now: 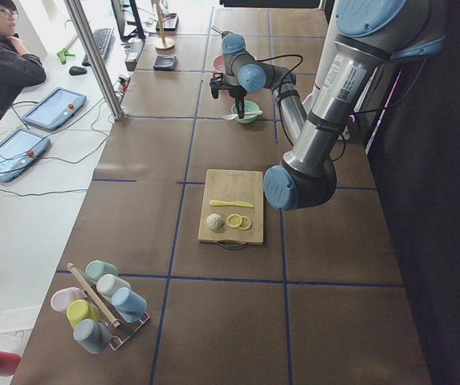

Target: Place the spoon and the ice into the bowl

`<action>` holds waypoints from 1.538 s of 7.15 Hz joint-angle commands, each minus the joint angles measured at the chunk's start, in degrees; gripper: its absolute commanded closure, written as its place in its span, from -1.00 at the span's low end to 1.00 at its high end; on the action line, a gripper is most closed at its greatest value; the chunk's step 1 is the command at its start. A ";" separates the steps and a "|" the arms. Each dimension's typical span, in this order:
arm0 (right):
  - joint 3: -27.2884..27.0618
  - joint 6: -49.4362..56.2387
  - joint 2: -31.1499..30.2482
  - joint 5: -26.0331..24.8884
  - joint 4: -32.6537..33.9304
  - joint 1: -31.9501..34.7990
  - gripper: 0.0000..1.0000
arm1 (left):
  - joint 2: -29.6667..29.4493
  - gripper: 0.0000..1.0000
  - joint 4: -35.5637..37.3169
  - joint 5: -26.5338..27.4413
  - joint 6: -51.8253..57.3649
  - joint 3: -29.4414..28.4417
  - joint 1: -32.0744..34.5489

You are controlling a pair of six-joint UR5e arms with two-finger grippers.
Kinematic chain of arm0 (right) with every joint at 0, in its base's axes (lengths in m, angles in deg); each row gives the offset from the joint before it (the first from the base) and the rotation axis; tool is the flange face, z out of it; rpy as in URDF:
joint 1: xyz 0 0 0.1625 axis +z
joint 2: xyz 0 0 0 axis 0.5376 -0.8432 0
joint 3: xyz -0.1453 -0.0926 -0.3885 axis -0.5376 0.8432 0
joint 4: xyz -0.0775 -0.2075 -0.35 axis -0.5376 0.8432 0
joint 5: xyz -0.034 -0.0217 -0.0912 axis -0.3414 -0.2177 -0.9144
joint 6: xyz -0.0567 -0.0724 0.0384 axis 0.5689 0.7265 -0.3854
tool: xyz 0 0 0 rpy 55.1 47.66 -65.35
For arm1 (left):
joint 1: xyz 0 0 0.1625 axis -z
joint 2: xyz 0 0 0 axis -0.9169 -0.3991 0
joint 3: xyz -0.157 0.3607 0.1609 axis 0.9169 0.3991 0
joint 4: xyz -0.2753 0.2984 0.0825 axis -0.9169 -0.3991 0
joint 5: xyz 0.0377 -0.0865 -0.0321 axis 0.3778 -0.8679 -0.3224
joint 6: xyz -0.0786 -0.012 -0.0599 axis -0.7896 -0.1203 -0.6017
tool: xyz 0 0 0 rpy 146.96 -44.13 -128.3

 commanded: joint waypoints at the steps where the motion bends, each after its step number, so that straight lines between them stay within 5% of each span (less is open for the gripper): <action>1: -0.54 -3.39 1.54 -0.10 -0.28 -2.20 -1.00 | -8.31 1.00 -1.65 2.32 -4.41 -7.63 -5.42; 4: -4.14 -14.27 4.51 -3.70 -0.37 -8.70 -1.00 | -15.46 1.00 -13.42 6.01 -9.78 -21.99 -9.11; 8: -5.37 -22.12 8.65 -4.14 -0.46 -13.36 -1.00 | -15.90 0.81 -14.32 5.93 -9.60 -23.86 -10.09; 9: -5.46 -22.48 8.75 -4.75 -0.46 -14.41 -1.00 | -15.90 -0.20 -14.32 5.84 -9.43 -23.86 -10.09; 10: -5.46 -24.40 9.71 -5.46 -0.46 -15.55 -1.00 | -15.73 -0.99 -14.32 5.93 -9.43 -23.86 -10.35; 11: -5.54 -26.94 10.85 -6.51 -0.55 -16.78 -1.00 | -15.38 -1.00 -14.23 5.93 -9.51 -23.51 -10.53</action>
